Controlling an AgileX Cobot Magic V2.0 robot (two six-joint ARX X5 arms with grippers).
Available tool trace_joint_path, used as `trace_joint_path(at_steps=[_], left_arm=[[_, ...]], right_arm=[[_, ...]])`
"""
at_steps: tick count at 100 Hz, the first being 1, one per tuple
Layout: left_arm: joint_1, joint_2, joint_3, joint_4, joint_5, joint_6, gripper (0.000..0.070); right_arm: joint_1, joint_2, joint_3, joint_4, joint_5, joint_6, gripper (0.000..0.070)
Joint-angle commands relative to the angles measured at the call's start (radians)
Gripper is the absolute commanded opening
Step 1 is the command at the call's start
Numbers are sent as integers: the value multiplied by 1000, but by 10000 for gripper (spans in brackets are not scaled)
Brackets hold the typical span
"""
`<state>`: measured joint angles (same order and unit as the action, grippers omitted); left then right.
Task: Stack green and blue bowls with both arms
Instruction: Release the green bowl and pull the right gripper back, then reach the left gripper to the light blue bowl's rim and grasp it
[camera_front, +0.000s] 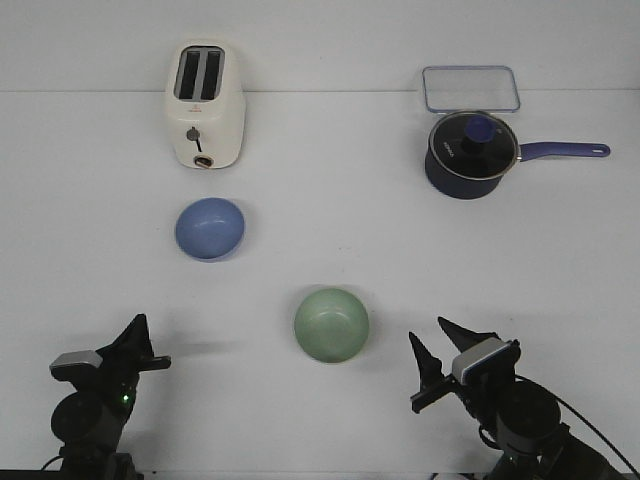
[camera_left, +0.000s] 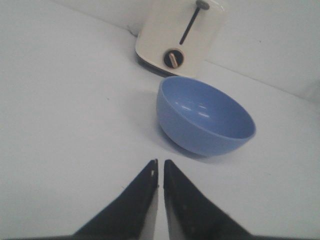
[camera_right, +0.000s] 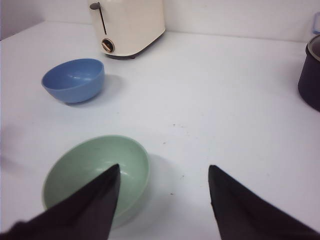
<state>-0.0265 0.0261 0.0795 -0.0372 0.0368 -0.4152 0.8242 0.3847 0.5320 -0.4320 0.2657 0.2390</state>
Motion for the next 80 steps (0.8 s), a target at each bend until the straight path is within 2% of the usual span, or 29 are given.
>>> trace_joint_path(at_steps=[1, 10, 21, 26, 36, 40, 80], left_arm=[[2, 41, 106, -5, 6, -72, 12], [2, 167, 264, -94, 6, -53, 12], [0, 397, 495, -235, 21, 55, 36], [-1, 509, 596, -290, 35, 111, 144], [-2, 721, 768, -375, 42, 193, 474], [-2, 800, 824, -398, 43, 211, 536], [-32, 1453, 1149, -413, 50, 264, 541]], right_arm=[[9, 3, 5, 12, 5, 6, 369], [9, 3, 5, 12, 4, 6, 369], [9, 3, 5, 12, 4, 6, 369], [9, 3, 5, 12, 4, 6, 369], [9, 3, 5, 12, 5, 6, 369], [9, 3, 5, 12, 5, 6, 369], [9, 3, 5, 13, 5, 6, 369]])
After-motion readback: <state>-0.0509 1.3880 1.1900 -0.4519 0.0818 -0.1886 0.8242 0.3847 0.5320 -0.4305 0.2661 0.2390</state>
